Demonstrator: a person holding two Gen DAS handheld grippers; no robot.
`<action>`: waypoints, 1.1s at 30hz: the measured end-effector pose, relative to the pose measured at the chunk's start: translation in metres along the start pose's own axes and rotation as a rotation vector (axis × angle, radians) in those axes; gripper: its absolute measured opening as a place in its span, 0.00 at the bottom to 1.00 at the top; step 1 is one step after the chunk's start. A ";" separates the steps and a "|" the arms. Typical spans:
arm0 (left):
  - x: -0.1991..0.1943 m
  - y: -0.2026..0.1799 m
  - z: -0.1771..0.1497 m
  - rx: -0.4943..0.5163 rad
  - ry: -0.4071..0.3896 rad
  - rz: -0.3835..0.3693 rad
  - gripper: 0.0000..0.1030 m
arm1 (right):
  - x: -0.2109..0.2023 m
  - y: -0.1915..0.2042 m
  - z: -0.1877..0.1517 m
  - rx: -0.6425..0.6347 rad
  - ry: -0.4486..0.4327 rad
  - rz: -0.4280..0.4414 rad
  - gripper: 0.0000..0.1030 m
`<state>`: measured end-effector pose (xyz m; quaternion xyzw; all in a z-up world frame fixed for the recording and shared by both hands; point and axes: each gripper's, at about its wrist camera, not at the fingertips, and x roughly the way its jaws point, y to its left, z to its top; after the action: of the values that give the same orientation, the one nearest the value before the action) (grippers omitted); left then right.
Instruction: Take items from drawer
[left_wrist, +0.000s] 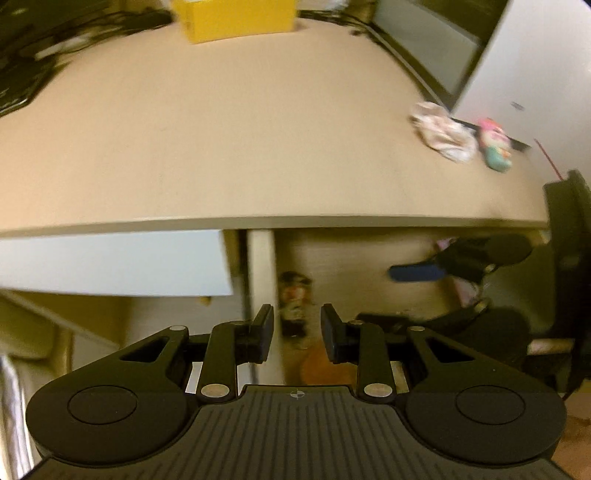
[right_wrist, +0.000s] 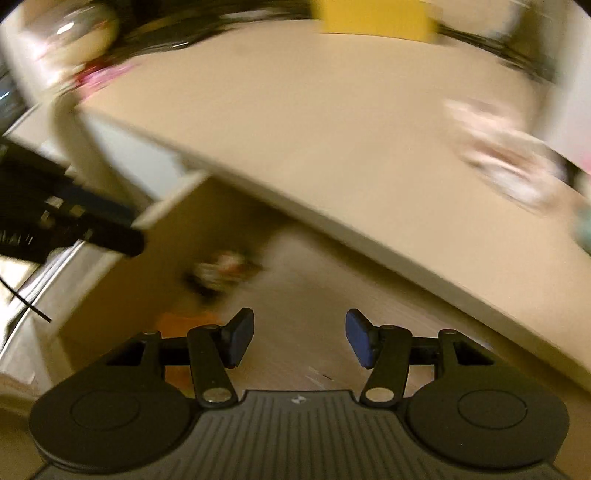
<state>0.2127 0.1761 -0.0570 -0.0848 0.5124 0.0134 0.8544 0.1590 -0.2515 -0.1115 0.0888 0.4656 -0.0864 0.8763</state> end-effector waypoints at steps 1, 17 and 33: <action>0.000 0.001 -0.001 -0.015 -0.001 0.017 0.30 | 0.009 0.008 0.003 -0.041 0.001 0.020 0.55; -0.002 0.009 -0.008 -0.094 0.017 0.101 0.30 | 0.082 0.061 0.023 -0.461 0.026 0.106 0.69; 0.014 -0.008 -0.006 0.002 0.035 -0.059 0.30 | 0.034 0.004 -0.011 -0.148 0.073 -0.035 0.34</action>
<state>0.2154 0.1662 -0.0710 -0.0991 0.5245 -0.0139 0.8455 0.1696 -0.2474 -0.1453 0.0189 0.5040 -0.0636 0.8612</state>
